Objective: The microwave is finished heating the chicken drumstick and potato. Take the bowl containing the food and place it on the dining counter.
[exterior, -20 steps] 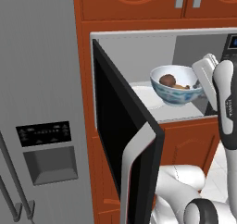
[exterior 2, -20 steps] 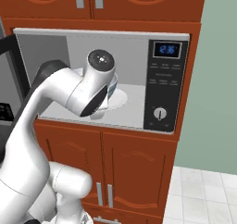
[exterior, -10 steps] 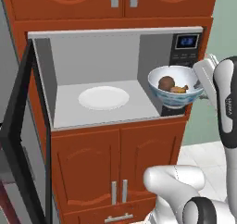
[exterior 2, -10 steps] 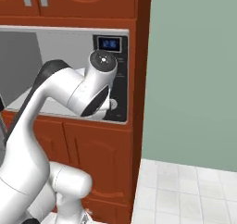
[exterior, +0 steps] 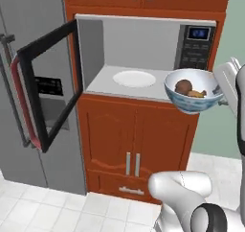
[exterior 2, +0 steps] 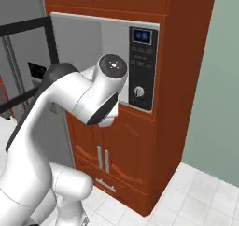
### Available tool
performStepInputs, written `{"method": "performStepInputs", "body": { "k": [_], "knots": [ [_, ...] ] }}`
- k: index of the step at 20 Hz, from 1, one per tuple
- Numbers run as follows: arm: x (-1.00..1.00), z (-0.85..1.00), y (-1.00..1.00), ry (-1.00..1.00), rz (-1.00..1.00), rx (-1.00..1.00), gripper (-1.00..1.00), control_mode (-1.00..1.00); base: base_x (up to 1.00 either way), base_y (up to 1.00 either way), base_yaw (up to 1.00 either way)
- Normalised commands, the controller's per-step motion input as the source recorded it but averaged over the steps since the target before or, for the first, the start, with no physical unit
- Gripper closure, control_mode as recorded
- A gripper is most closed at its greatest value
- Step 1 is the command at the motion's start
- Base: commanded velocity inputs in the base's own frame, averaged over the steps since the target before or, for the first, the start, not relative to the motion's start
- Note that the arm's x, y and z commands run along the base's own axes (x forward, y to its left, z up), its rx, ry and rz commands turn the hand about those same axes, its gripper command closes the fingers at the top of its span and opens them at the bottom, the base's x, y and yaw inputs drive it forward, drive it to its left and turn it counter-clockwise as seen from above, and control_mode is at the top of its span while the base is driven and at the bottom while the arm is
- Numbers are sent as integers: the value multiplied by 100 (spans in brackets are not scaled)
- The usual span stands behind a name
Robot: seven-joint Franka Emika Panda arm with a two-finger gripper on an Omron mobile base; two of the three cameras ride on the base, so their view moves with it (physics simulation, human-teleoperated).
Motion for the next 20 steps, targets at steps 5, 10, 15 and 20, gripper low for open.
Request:
{"method": "performStepInputs", "body": {
  "k": [5, 10, 15, 20],
  "knots": [
    [0, 0, 0, 0, 0, 0, 100, 100, -39, -4, 100],
    [0, 0, 0, 0, 0, 0, 100, 100, -33, -8, 100],
    [0, 0, 0, 0, 0, 0, 100, 100, -28, -9, 100],
    [0, 0, 0, 0, 0, 0, 100, 100, -10, 3, 74]
  ]
}}
